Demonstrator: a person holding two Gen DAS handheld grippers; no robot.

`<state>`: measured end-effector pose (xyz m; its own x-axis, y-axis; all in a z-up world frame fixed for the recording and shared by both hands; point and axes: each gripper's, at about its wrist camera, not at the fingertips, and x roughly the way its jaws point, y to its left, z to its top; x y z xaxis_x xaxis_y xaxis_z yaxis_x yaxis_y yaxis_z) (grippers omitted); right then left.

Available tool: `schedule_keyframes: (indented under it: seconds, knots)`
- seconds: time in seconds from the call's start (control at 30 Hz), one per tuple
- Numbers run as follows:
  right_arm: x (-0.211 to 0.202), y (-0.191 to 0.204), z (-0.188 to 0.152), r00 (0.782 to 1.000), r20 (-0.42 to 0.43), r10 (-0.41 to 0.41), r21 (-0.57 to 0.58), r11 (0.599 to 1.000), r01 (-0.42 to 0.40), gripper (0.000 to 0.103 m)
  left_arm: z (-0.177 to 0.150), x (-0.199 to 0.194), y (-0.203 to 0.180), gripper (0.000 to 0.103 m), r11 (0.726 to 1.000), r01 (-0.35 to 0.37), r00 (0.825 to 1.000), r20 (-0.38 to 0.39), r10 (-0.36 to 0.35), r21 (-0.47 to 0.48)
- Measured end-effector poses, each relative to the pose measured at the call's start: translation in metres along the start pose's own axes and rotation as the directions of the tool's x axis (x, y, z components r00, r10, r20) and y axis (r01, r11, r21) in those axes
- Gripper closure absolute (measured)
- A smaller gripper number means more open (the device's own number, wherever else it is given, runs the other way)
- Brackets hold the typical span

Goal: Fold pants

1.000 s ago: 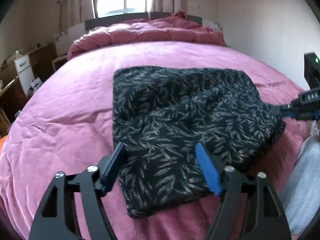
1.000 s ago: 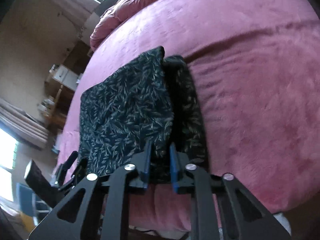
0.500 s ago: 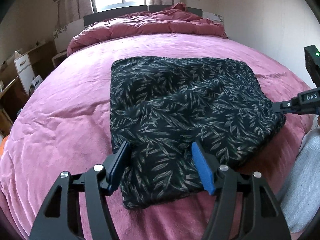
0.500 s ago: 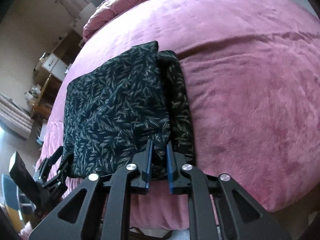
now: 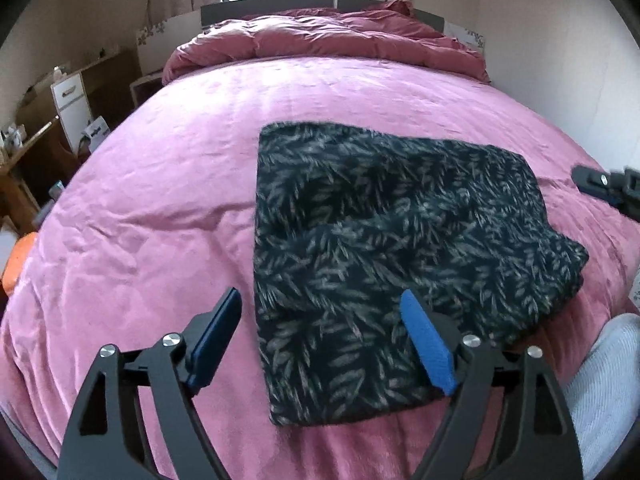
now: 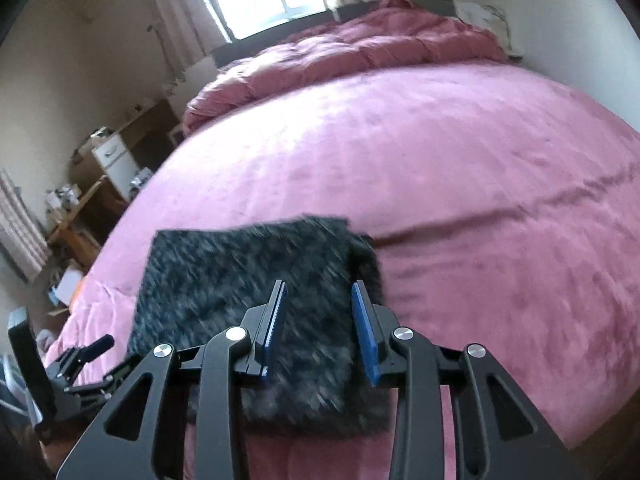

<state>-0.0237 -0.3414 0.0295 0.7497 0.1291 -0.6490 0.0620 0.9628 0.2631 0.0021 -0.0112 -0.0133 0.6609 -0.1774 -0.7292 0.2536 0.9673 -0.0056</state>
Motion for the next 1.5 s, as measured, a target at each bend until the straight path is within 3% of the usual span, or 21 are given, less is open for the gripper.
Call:
schedule_keyframes:
  seconds: [0.2,0.37,0.43,0.57,0.77,0.9,1.07,1.17,1.3,1.43,1.5]
  knots:
    - [0.039,0.032,0.018,1.000,-0.023,0.018,-0.147,0.989,-0.021,0.071,0.012,0.004,-0.002,0.018,1.000,-0.019,1.000,-0.007,0.019,0.022]
    - [0.074,0.038,0.023,0.994,-0.055,-0.093,-0.243,0.967,0.077,0.071,0.016,0.012,-0.005,0.017,0.999,-0.024,0.999,-0.025,0.024,0.022]
    - [0.095,0.021,0.020,0.983,-0.110,-0.148,-0.203,0.971,0.123,0.071,0.016,0.017,-0.006,0.017,1.000,-0.021,0.999,-0.042,0.021,0.017]
    - [0.100,-0.006,0.022,0.985,-0.138,-0.106,-0.074,0.993,0.097,0.071,0.018,0.021,-0.007,0.017,1.000,-0.014,0.998,-0.058,0.015,0.012]
    - [0.098,-0.009,0.018,0.985,-0.136,-0.105,-0.057,0.994,0.098,0.071,0.053,0.024,-0.006,0.017,0.999,-0.017,0.999,-0.043,0.019,0.036]
    - [0.095,-0.011,0.016,0.986,-0.133,-0.099,-0.050,0.994,0.093,0.070,0.084,0.048,-0.015,0.016,0.997,-0.020,0.998,-0.065,0.025,0.075]
    - [0.096,-0.018,0.017,0.987,-0.139,-0.081,-0.027,0.997,0.078,0.070,0.109,0.104,-0.026,0.017,0.979,-0.111,0.989,-0.082,0.127,0.173]
    - [0.100,-0.023,0.018,0.986,-0.153,-0.067,-0.003,0.998,0.067,0.070,0.115,0.130,-0.013,0.002,0.986,-0.076,0.991,-0.098,0.091,0.147]
    - [0.100,-0.025,0.018,0.986,-0.158,-0.049,0.021,0.998,0.053,0.070,0.113,0.136,0.014,0.002,0.998,0.055,0.993,-0.105,-0.053,0.019]
    - [0.095,-0.025,0.015,0.988,-0.151,-0.037,0.032,0.999,0.043,0.068,0.099,0.123,0.026,0.002,0.994,0.092,0.991,-0.096,-0.097,-0.055]
    - [0.090,-0.028,0.012,0.988,-0.156,-0.024,0.053,0.998,0.032,0.061,0.087,0.116,0.032,0.002,0.987,0.115,0.987,-0.099,-0.126,-0.115]
